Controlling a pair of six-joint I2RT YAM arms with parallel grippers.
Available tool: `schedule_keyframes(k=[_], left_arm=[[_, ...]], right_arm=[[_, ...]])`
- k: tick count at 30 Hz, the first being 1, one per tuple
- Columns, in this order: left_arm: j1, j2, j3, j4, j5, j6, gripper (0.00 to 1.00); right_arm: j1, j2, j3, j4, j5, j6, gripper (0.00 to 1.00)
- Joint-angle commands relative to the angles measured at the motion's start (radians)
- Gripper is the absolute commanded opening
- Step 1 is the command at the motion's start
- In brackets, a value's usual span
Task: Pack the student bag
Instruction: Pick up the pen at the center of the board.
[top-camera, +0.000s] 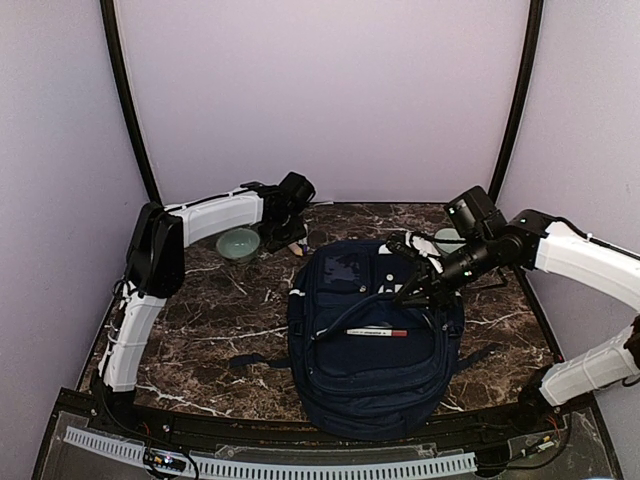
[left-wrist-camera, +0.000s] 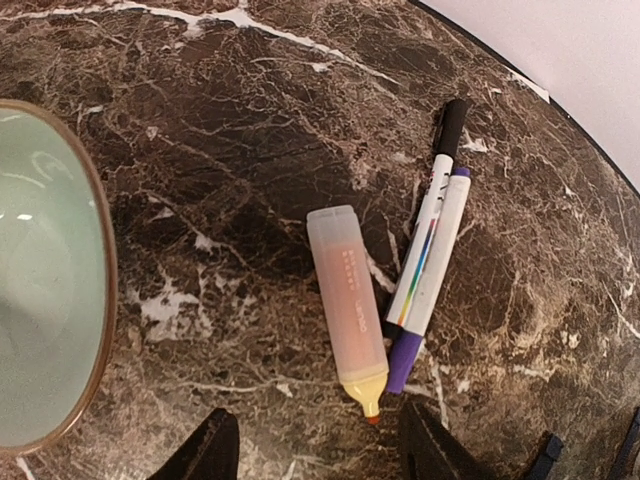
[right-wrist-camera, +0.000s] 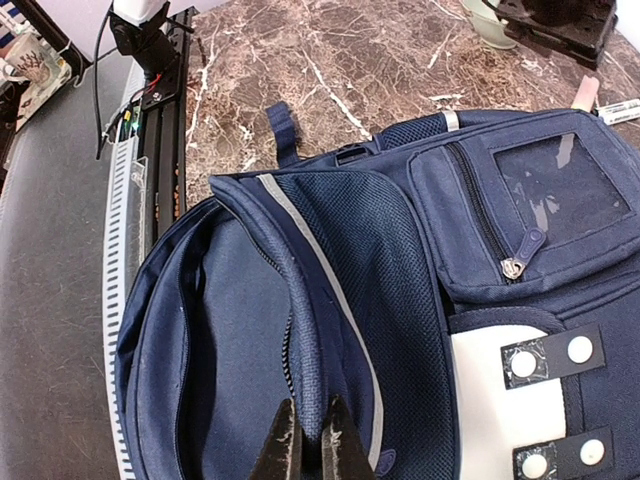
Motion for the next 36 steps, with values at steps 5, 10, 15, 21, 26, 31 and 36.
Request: schedule_keyframes(k=[5,10,15,21,26,31,36], left_arm=[[0.022,0.104,0.131,0.026,0.043,0.019,0.56],[0.06,0.157,0.178,0.041,0.082,0.006,0.55],[0.075,0.207,0.227,0.008,0.097,-0.016,0.52],[0.108,0.264,0.265,-0.033,0.196,-0.014,0.47],[0.114,0.31,0.289,-0.075,0.237,0.026,0.44],[0.117,0.321,0.313,-0.159,0.273,0.09,0.44],[0.117,0.319,0.313,-0.247,0.316,0.176,0.38]], right_arm=[[-0.008,0.024,-0.007,0.076,-0.035,0.0,0.0],[-0.008,0.041,-0.004,0.072,-0.041,-0.004,0.0],[-0.008,0.062,0.002,0.066,-0.051,-0.01,0.0],[-0.009,0.064,0.017,0.054,-0.052,-0.014,0.0],[-0.009,0.046,0.019,0.044,-0.037,-0.014,0.0],[-0.009,0.029,0.028,0.037,-0.034,-0.017,0.0],[-0.013,0.002,0.031,0.032,-0.03,-0.018,0.0]])
